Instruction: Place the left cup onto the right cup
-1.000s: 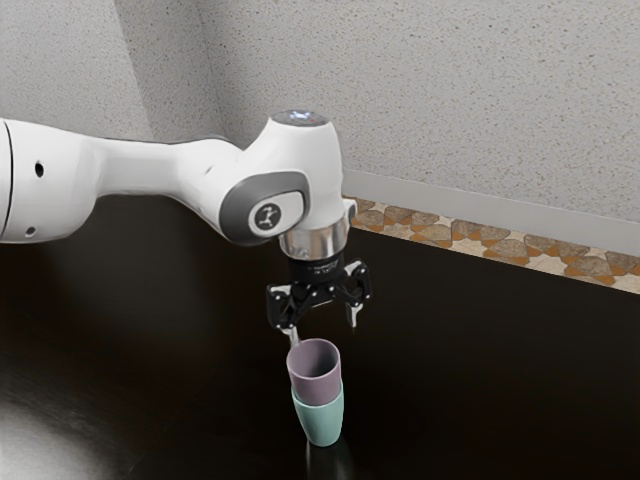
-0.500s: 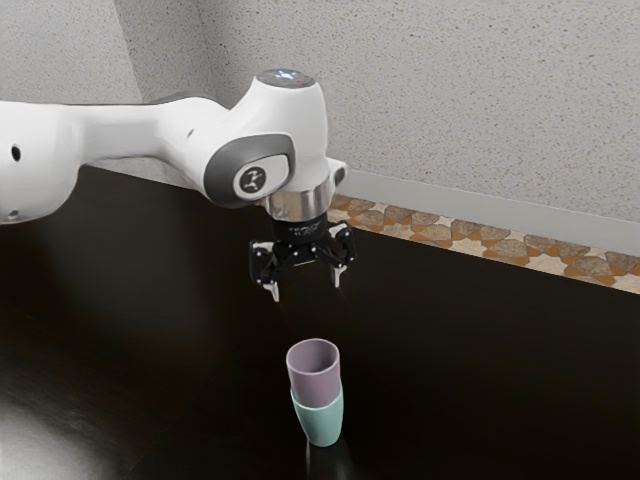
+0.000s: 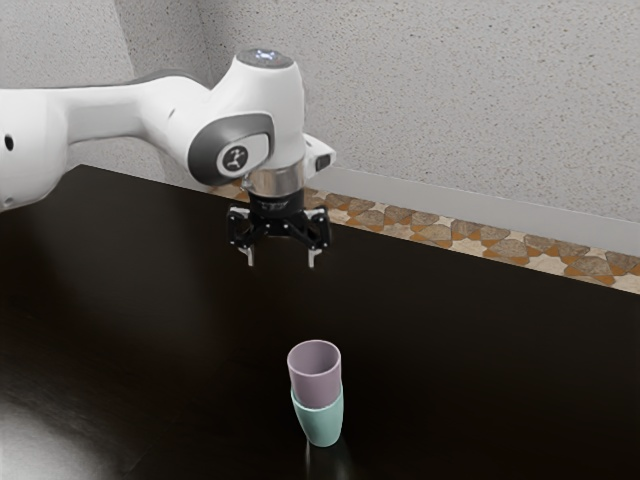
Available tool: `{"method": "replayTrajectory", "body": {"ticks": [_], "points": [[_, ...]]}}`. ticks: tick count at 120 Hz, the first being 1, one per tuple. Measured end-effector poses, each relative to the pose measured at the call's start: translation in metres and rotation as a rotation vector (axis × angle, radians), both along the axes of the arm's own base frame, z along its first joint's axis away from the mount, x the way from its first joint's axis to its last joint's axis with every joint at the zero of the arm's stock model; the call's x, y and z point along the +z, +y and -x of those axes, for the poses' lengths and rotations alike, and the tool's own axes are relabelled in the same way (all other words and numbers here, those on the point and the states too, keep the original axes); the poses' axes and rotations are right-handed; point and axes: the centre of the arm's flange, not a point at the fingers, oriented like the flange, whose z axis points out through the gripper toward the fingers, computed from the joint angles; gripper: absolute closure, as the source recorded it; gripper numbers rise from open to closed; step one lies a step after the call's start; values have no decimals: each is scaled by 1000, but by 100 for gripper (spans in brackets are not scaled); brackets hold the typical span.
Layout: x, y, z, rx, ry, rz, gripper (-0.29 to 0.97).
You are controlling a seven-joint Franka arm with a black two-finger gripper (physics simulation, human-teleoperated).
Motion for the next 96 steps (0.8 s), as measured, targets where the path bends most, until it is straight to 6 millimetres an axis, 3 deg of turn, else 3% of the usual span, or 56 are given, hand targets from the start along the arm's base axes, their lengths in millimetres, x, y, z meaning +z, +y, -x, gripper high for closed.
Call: {"method": "replayTrajectory", "body": {"ticks": [20,57,96], "points": [[7,34,-11,-45,-3,-6,0],[25,76,-24,-123,-23,-18,0],[73,121,-37,-187,-74,-27,0]]}}
